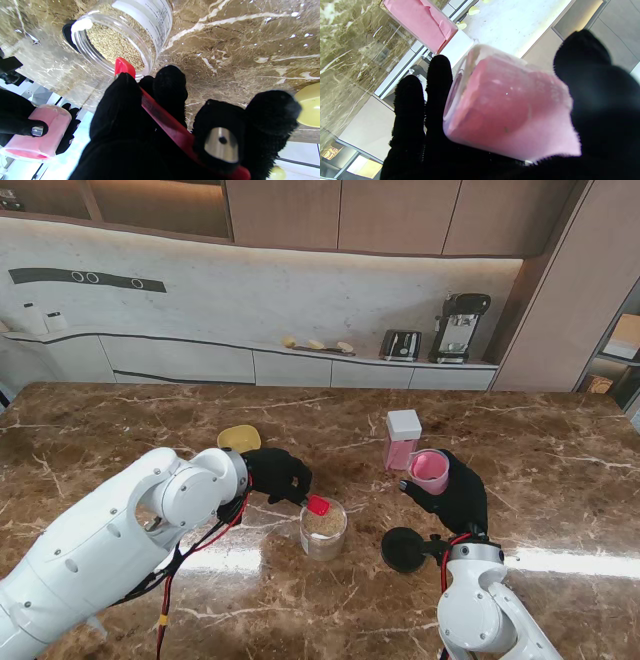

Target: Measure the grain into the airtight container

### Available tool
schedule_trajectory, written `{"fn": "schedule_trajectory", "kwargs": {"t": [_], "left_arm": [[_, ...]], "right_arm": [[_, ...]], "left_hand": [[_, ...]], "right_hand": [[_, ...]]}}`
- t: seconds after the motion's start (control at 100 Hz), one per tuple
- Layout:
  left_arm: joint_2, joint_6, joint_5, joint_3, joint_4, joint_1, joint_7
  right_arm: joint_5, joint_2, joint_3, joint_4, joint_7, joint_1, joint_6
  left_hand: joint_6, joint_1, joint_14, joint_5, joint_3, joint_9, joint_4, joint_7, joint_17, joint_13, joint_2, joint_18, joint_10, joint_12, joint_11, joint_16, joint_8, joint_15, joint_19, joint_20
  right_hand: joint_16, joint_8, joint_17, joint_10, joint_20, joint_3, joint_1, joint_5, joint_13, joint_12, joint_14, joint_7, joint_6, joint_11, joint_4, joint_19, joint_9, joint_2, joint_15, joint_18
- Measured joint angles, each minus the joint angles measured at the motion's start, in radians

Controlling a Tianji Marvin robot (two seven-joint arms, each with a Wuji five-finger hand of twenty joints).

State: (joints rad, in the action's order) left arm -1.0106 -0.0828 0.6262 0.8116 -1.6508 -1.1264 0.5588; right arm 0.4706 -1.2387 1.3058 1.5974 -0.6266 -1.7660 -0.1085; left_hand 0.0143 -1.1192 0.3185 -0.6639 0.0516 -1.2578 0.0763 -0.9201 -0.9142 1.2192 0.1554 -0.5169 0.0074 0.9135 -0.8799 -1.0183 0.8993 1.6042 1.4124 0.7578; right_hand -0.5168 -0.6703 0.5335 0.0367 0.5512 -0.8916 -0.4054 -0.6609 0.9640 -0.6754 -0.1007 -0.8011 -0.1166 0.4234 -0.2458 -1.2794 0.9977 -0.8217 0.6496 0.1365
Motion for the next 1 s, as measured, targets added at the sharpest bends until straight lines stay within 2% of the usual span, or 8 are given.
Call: {"fn": "schedule_trajectory", "kwargs": {"t": [0.12, 0.63, 1.0], "left_arm": [[0.0, -0.001, 0.013, -0.016, 0.004, 0.015, 0.01], [0.0, -0.008, 0.099, -0.061, -0.003, 0.033, 0.004], [0.001, -0.077, 0.109, -0.135, -0.021, 0.075, 0.02]], "right_arm": [[-0.002, 0.0, 0.001, -0.002, 0.0, 0.0, -0.006], [-0.01, -0.003, 0.004, -0.01, -0.008, 0.0, -0.019], [-0.009, -0.003, 0.007, -0.012, -0.006, -0.002, -0.036]], "left_hand": [[0.0, 0.0, 0.0, 0.0, 0.0, 0.0, 0.0, 0.0, 0.0, 0.0, 0.0, 0.0, 0.0, -0.042, -0.002, 0.008, 0.0, 0.0, 0.017, -0.013], [-0.008, 0.0, -0.005, -0.011, 0.0, -0.009, 0.0, -0.001, -0.019, 0.0, 0.0, -0.001, 0.0, -0.044, -0.034, 0.015, -0.021, 0.012, 0.039, -0.025], [-0.031, 0.001, -0.006, -0.028, -0.02, -0.021, -0.001, -0.003, -0.029, 0.0, 0.012, -0.001, -0.001, -0.045, -0.036, 0.022, -0.059, 0.013, 0.043, -0.061]], "right_hand": [[0.0, 0.0, 0.0, 0.0, 0.0, 0.0, 0.0, 0.0, 0.0, 0.001, 0.0, 0.0, 0.0, 0.003, 0.0, 0.0, 0.0, 0.0, 0.0, 0.0], [0.0, 0.0, -0.002, 0.0, 0.0, -0.003, 0.0, 0.0, 0.0, 0.002, 0.0, -0.001, 0.002, 0.004, 0.0, 0.012, 0.0, 0.0, -0.001, 0.0], [0.0, 0.0, -0.002, 0.0, 0.0, -0.003, 0.0, 0.0, 0.0, 0.011, 0.0, -0.001, 0.003, 0.008, 0.0, 0.013, 0.0, 0.0, -0.002, 0.0]]}}
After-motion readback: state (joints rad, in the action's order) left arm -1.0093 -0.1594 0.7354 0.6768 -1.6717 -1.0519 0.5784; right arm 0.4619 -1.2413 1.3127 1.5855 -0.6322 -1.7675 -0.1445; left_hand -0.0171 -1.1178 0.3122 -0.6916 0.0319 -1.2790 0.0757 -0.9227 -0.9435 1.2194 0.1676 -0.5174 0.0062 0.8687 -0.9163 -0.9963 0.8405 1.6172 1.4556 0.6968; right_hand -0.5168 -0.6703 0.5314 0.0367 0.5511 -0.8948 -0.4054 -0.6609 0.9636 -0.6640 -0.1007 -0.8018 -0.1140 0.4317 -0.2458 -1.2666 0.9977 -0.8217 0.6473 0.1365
